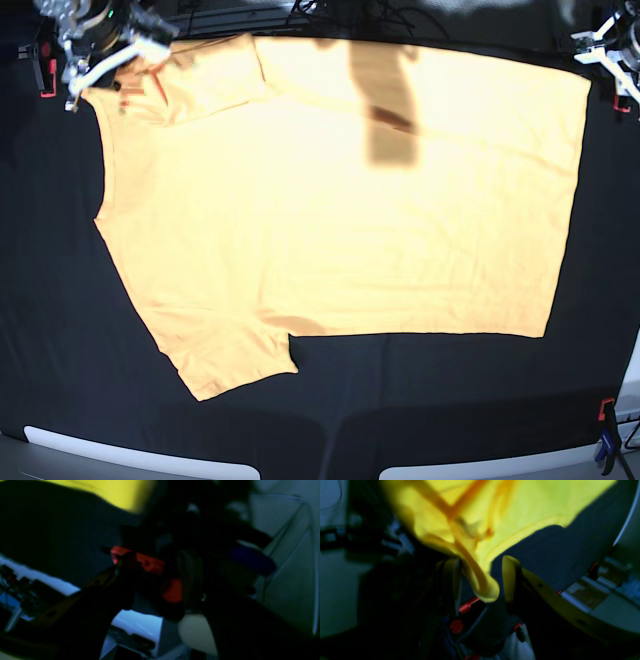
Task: Layout the t-shirt on the table in an organized manner, then fold the t-shirt properly
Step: 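Release and reach both grippers to the shirt's opposite edge corners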
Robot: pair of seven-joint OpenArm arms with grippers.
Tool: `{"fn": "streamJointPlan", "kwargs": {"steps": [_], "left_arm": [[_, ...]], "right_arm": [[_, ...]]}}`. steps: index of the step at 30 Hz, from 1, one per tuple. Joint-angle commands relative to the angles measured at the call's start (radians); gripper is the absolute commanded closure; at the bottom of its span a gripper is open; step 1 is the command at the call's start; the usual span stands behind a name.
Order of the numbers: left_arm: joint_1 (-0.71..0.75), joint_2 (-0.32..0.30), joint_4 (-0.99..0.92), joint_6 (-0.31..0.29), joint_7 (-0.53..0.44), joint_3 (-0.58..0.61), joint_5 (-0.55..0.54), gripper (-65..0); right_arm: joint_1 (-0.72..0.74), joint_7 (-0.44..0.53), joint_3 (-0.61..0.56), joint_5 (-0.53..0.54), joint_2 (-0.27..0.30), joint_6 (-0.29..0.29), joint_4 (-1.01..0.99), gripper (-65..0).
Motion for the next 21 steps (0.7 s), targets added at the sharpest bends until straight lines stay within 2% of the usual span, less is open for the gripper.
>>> {"fn": "streamJointPlan", "kwargs": {"steps": [1,3,7,9,11,15,19,21], "left_arm": [[-0.004,-0.042,0.011,0.029,0.037,-0.021,0.003,-26.6],[-0.004,-0.048,0.012,0.04,0.033,-0.066,-0.026,-26.6],[-0.008,-0.043,0.012,0.04,-0.095,-0.217,-0.141,-26.6],[-0.035,-0.026,0.012,0.05,-0.185,-0.301,-0.243,-26.6],[-0.09,0.005,0.011,0.05,-0.256,-0.375,-0.403,-26.6],[-0.254,0.095,0.003,0.049,-0.285,-0.435,-0.71,-25.3],[-0.433,0.232,-0.077,0.046,-0.261,-0.434,-0.878,-24.4],[-0.52,0.3,-0.144,0.045,-0.237,-0.434,-0.936,-24.4]], "right_arm": [[0.017,0.005,0.026,0.027,0.01,-0.015,0.018,-26.1],[0.063,0.009,0.064,0.112,-0.01,-0.001,0.018,-26.1],[0.164,0.044,0.115,0.269,-0.068,0.031,0.016,-26.1],[0.22,0.053,0.119,0.32,-0.101,0.035,0.002,-26.1],[0.275,0.063,0.118,0.362,-0.137,0.035,-0.023,-26.1],[0.388,0.082,0.118,0.443,-0.209,0.037,-0.098,-26.1],[0.499,0.085,0.118,0.514,-0.278,0.045,-0.185,-26.1],[0.55,0.086,0.118,0.555,-0.313,0.073,-0.225,-26.1]]}}
